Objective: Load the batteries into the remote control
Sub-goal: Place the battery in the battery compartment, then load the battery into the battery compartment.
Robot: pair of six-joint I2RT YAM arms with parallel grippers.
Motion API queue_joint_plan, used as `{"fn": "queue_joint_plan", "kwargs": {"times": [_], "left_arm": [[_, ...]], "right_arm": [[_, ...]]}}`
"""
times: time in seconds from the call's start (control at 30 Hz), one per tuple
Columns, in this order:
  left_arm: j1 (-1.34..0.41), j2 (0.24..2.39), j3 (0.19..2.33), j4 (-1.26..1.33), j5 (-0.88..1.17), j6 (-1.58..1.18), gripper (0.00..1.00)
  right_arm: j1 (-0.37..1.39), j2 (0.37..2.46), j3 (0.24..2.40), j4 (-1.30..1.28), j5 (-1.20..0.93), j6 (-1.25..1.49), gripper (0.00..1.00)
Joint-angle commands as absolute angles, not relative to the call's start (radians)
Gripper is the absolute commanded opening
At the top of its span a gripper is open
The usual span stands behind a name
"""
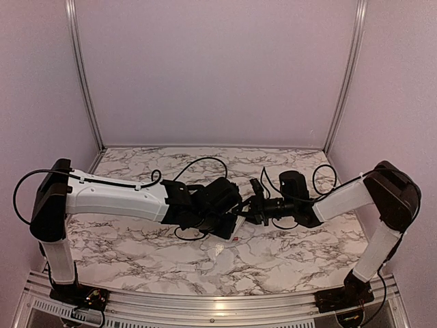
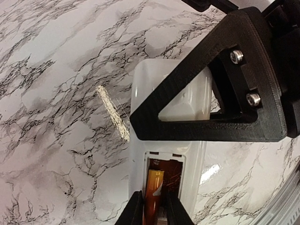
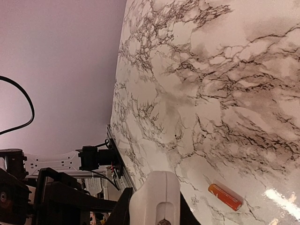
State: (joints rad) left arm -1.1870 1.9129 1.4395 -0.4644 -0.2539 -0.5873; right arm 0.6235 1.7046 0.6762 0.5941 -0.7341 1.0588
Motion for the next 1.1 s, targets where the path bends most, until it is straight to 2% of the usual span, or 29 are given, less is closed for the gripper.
{"fn": "queue_joint_plan", "kwargs": {"times": [0.0, 0.27, 0.53, 1.07], "left_arm": [[-1.186, 1.945, 1.455, -0.541, -0.301, -0.587, 0.20], [-1.186, 1.940, 1.463, -0.542, -0.303, -0.592, 0.23], [-1.186, 1.931, 1.479, -0.532, -0.327, -0.601, 0.20], [-1.175, 1.924, 1.522, -0.525, -0.340, -0.594, 0.28]], "right_arm": [[0.638, 1.703, 0.684, 0.678, -0.796, 1.098, 0.00], [0.638, 1.711, 0.687, 0.687, -0.803, 1.106, 0.00], [0.638, 1.711, 0.678, 0.696, -0.809, 1.112, 0.00], [0.638, 1.712, 0.661, 0.743, -0.834, 1.150, 0.00]]}}
